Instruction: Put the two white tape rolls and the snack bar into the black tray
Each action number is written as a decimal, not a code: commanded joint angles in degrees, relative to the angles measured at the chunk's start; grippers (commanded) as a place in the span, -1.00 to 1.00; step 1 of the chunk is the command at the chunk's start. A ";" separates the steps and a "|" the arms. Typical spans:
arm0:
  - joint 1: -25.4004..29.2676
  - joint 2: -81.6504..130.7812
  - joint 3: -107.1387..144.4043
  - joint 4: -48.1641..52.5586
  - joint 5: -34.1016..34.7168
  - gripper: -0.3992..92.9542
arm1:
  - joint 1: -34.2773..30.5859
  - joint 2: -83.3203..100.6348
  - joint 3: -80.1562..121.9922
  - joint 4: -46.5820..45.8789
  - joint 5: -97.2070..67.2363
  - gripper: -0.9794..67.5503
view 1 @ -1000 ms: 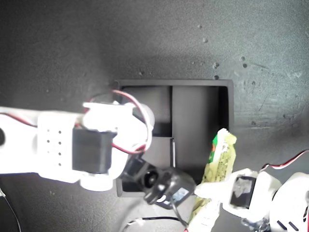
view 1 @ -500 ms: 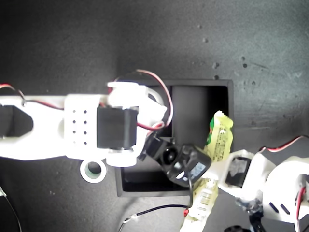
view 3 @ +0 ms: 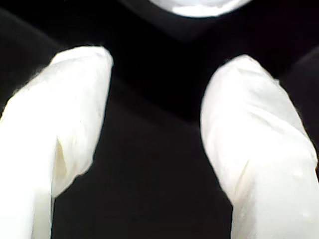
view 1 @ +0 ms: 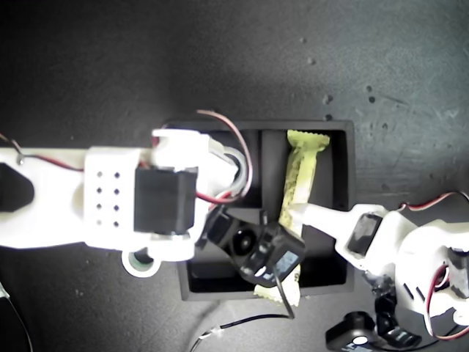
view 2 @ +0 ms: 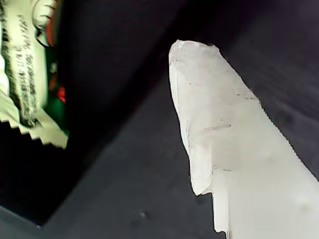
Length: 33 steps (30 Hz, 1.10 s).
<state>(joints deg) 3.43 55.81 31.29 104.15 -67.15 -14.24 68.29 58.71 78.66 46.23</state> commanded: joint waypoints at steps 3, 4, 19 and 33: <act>2.11 16.35 7.47 1.05 -3.43 -0.75 | 0.09 0.44 -16.00 16.00 -39.64 -0.22; 2.90 18.90 8.88 1.05 -4.48 -0.75 | 0.35 0.44 -19.78 19.69 -38.67 -0.25; 19.95 19.16 17.67 -0.26 -26.54 -0.74 | 15.56 31.46 -13.97 24.43 5.89 -0.52; 24.17 25.40 49.48 -25.84 -36.47 -0.74 | 15.56 67.06 35.60 9.84 14.77 -0.63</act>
<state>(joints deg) 26.54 76.64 77.26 82.09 -101.87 2.81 133.77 91.93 90.70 60.38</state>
